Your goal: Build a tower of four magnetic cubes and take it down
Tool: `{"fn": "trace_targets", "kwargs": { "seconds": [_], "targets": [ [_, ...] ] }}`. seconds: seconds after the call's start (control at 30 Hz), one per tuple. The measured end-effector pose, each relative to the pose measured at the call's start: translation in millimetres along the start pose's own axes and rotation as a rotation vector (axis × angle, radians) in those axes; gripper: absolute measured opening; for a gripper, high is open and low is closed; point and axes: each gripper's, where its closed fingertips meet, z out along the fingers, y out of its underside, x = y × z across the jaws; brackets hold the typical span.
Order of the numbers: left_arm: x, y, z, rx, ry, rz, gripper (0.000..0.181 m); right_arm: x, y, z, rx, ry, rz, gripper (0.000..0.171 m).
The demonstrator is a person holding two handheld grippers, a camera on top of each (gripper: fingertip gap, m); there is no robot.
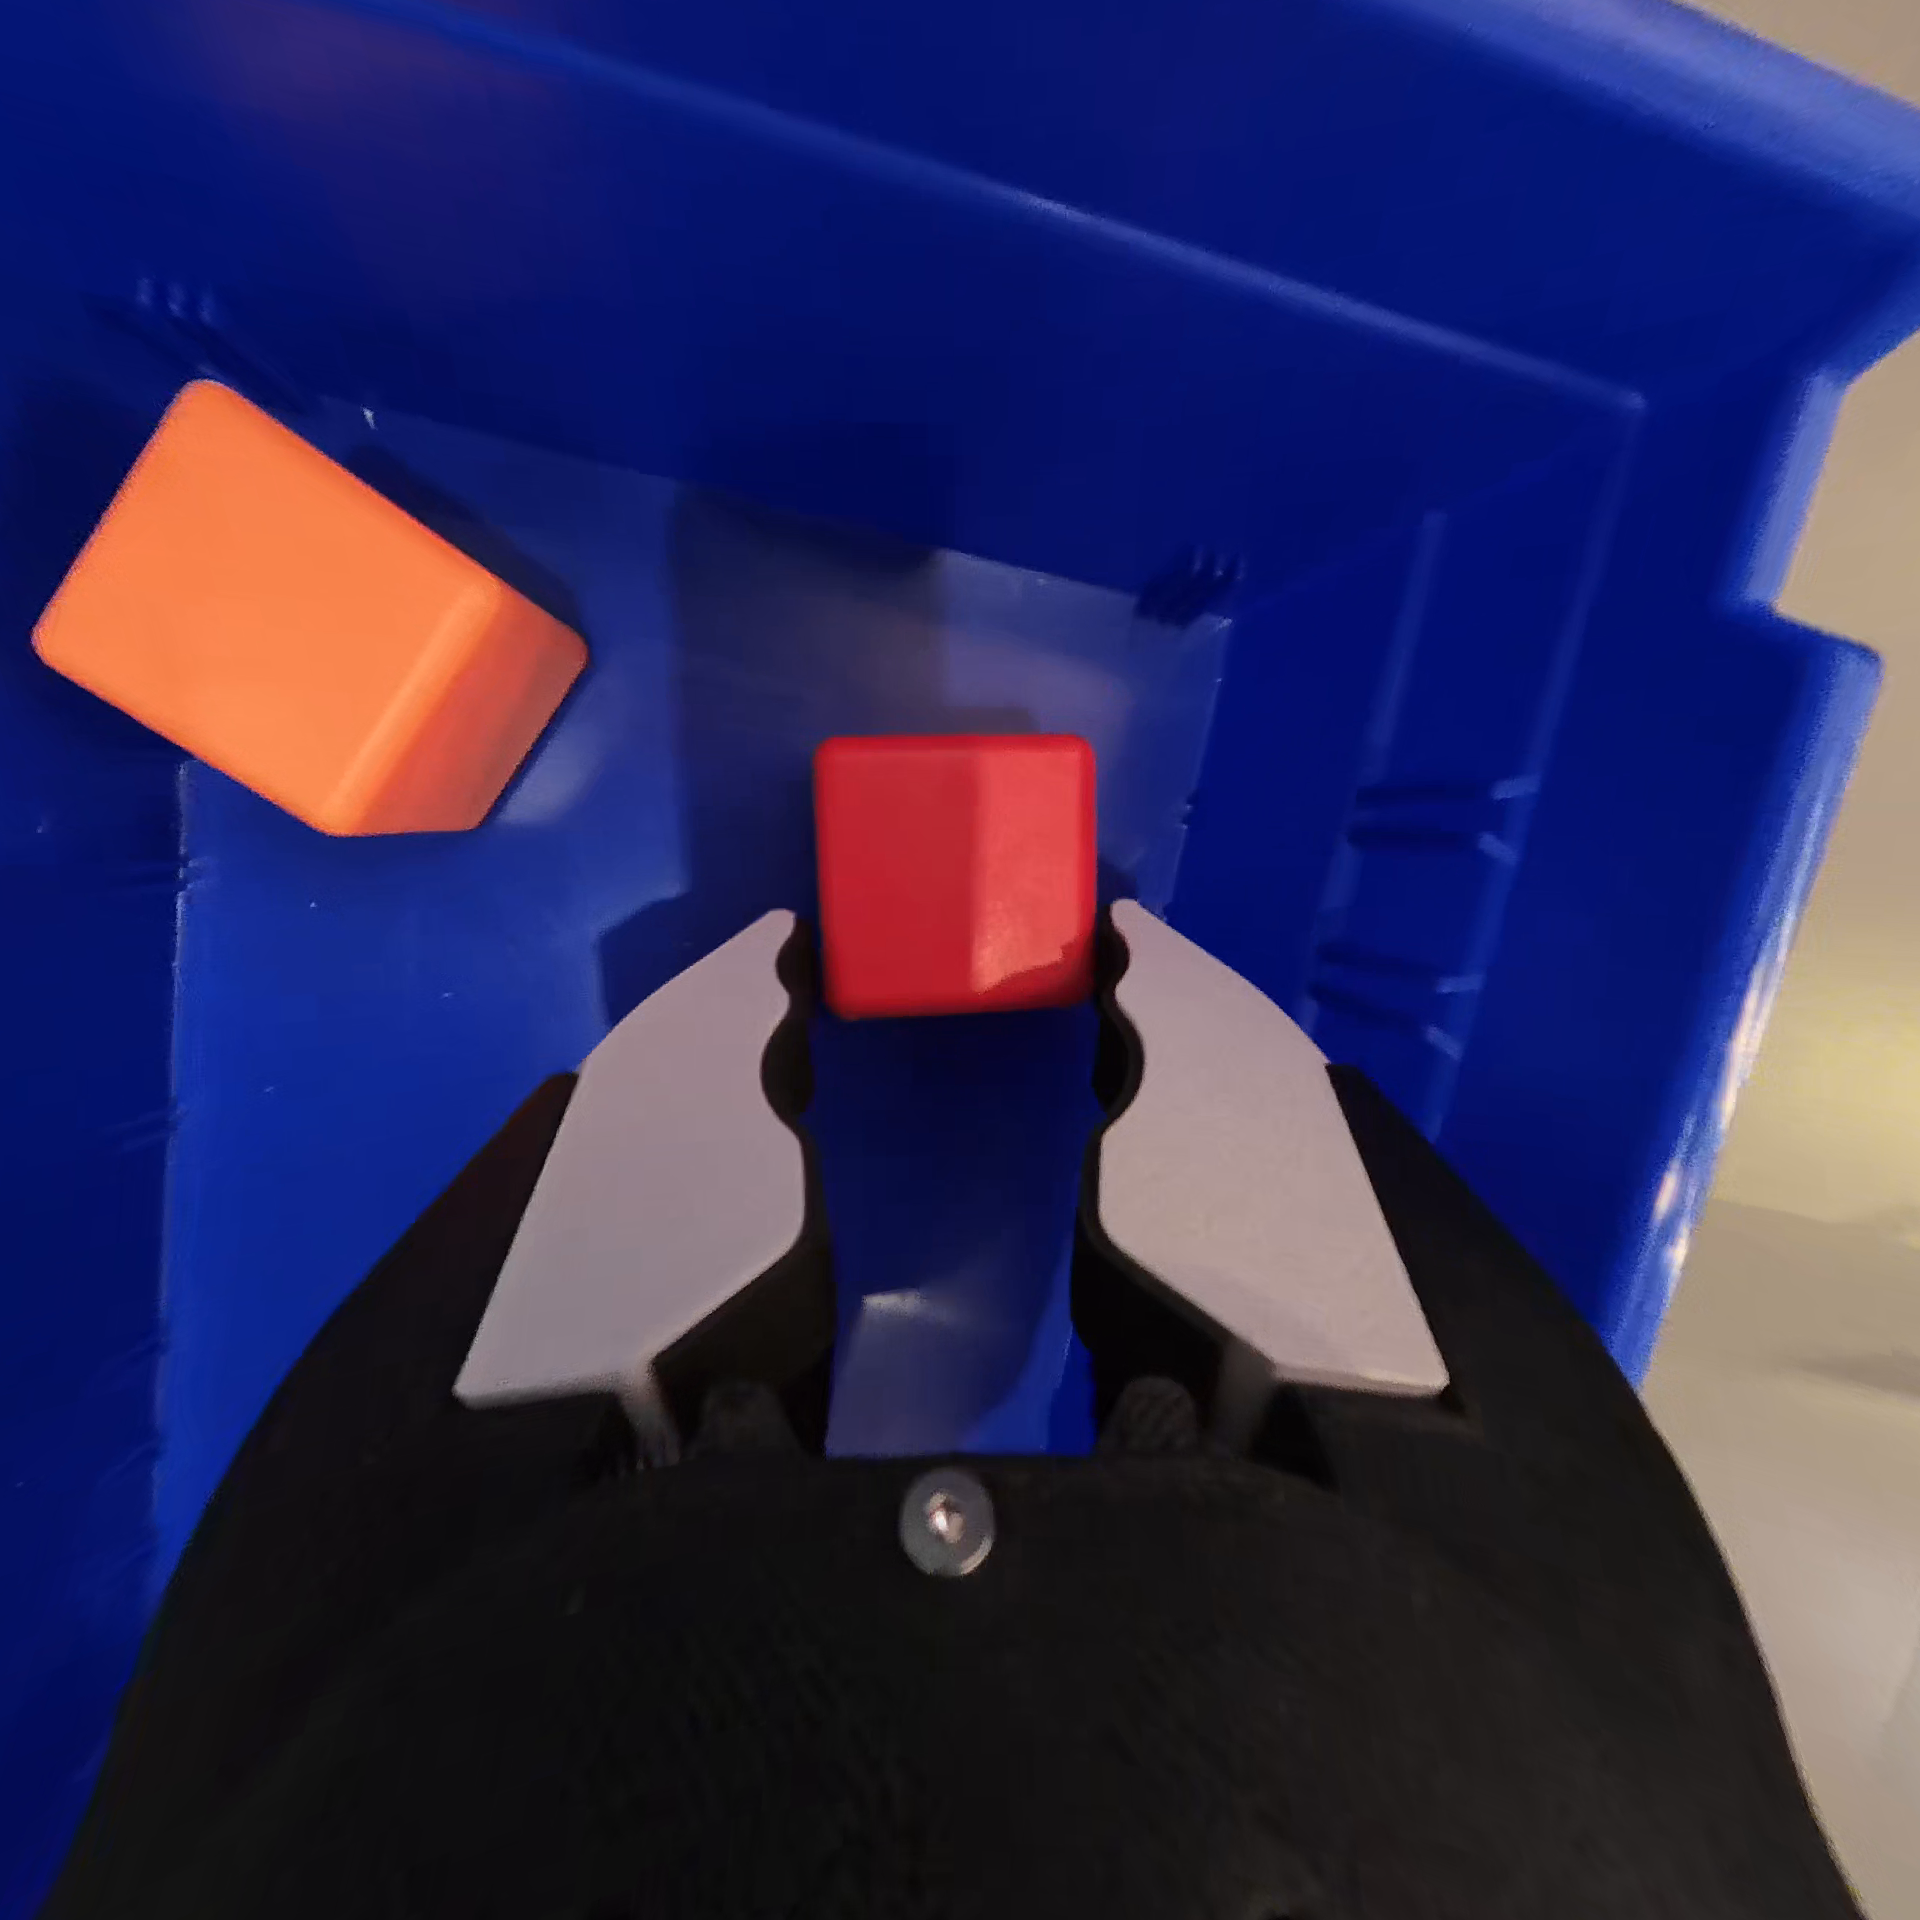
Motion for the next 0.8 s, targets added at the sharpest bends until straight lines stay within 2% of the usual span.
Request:
{"fn": "trace_targets", "kwargs": {
  "seconds": [0.1, 0.2, 0.27, 0.33, 0.43, 0.53, 0.63, 0.8],
  "targets": [
    [-4, 4, 4, -0.034, -0.052, 0.032, 0.065, -5, -2, -10, -0.002, -0.033, 0.012, 0.060],
    [-5, 3, 4, -0.030, -0.059, 0.035, 0.056, -7, -11, -33, 0.051, -0.041, 0.007, 0.062],
    [-5, 4, 4, -0.031, -0.055, 0.038, 0.055, -14, -24, -58, 0.137, -0.041, -0.024, 0.062],
    [-5, 4, 4, -0.032, -0.048, 0.044, 0.055, -43, -44, -91, 0.276, -0.108, -0.112, 0.062],
    [-4, 4, 3, -0.032, -0.033, 0.058, 0.055, -134, -57, -146, 0.469, -0.428, -0.347, 0.060],
    [-3, 5, 2, -0.032, -0.023, 0.067, 0.055, -221, -25, -180, 0.410, -0.826, -0.526, 0.060],
    [-1, 5, 2, -0.032, -0.012, 0.077, 0.055, -265, -1, -180, 0.374, -0.918, -0.737, 0.060],
    [1, 6, 1, -0.034, 0.005, 0.092, 0.055, -309, 24, -151, 0.369, -0.853, -1.042, 0.060]
  ]
}}
